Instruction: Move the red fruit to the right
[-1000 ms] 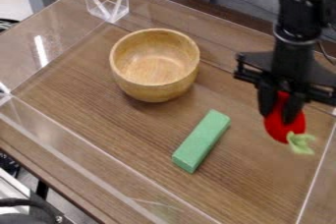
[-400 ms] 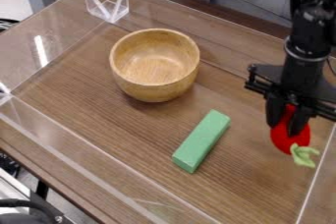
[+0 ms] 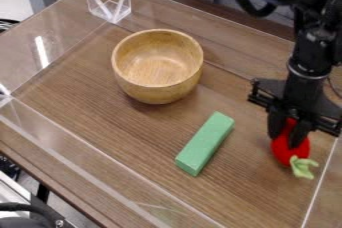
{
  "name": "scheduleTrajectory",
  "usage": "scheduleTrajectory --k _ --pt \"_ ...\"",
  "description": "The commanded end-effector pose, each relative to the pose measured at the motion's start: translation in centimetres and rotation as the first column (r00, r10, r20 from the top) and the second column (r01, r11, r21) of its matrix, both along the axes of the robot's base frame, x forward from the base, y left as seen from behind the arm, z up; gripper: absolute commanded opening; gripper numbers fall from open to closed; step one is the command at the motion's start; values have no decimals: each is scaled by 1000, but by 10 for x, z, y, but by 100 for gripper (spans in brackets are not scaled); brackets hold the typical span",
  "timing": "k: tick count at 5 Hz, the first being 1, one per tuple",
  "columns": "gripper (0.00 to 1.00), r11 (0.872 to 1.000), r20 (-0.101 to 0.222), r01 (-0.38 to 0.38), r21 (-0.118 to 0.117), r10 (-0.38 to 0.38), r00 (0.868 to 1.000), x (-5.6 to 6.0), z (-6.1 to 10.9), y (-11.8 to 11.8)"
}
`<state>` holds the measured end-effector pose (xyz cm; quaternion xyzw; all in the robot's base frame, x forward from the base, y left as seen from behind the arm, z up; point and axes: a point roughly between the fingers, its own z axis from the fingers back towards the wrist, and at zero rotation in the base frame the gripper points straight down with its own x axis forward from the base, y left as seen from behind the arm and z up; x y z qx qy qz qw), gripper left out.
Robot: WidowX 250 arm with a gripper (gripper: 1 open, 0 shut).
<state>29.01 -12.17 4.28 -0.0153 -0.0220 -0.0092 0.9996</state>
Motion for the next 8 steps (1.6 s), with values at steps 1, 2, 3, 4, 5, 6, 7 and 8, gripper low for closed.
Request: scheduleTrajectory --k 1,2,3,4,5,6,7,8 --pt "0 1000 61 5 -15 -4 998 21 13 14" --pt "0 1000 61 14 -14 -14 998 27 10 28" --pt "100 1000 60 -18 -22 19 998 28 11 33" --pt "100 999 64 -24 -30 26 998 26 12 23" --pt "100 999 68 -29 -33 32 997 24 14 15" --pt "100 996 76 -82 -39 85 994 26 16 20" --pt "100 990 83 -135 -46 139 987 27 19 25" --pt "100 990 89 -131 -53 135 987 30 24 9"
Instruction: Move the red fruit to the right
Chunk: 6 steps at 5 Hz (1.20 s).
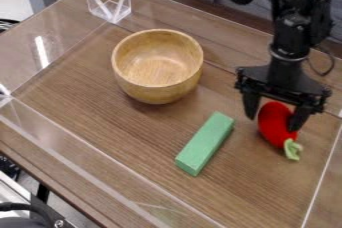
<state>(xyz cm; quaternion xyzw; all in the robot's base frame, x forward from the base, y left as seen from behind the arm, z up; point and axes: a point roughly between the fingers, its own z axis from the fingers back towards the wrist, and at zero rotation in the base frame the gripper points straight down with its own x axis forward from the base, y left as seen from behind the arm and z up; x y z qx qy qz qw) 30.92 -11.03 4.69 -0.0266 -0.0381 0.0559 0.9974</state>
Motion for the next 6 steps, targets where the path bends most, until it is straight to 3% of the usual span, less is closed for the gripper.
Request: scheduleTrajectory --k 1,4,6 --pt "100 1000 66 7 -26 -6 998 13 23 -19" --pt "100 988 64 -147 -46 149 987 8 41 6" --pt "100 989 113 -114 -90 124 986 6 90 -1"
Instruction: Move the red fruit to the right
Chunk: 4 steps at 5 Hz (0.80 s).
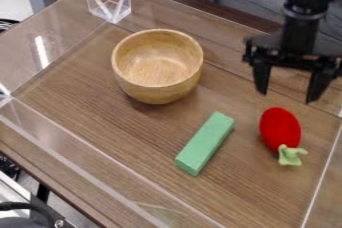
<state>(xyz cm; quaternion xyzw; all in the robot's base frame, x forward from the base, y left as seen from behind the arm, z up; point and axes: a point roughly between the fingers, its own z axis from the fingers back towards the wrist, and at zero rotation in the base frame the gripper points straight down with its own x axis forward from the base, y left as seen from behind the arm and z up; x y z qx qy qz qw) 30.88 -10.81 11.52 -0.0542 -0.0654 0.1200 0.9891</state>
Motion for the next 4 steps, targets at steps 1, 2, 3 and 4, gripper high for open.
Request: scheduleTrajectory --k 1,2,3,4 --pt "100 998 99 41 -48 -36 994 6 44 2" --pt "100 995 119 72 -63 -64 991 7 58 9" --pt "0 996 140 58 -73 -47 989 -7 68 32" --pt "100 993 130 87 -75 -77 989 -22 60 43"
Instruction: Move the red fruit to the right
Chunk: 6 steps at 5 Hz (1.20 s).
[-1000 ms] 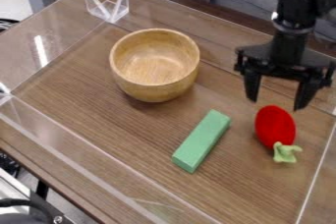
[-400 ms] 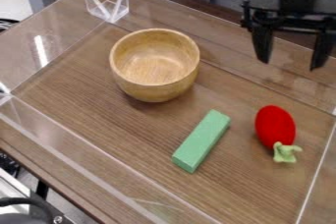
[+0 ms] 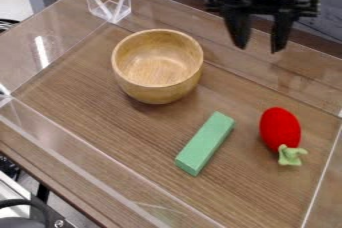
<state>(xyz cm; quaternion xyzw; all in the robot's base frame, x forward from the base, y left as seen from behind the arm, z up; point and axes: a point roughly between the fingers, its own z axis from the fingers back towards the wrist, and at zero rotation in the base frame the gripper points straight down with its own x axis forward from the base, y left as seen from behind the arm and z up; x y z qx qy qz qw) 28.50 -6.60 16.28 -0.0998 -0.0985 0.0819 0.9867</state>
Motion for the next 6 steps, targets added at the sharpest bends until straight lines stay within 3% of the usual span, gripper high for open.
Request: scheduleTrajectory --k 1,2,4,5,6 --pt "0 1000 40 -23 -1 23 999 -6 0 -10" --pt "0 1000 34 -23 12 22 999 -13 -8 -17" --pt "0 1000 22 -15 15 15 1000 -14 -25 -11" --pt "100 999 -3 -12 35 12 1000 -23 -42 6" --pt "0 997 -20 54 54 -53 998 -46 -49 34"
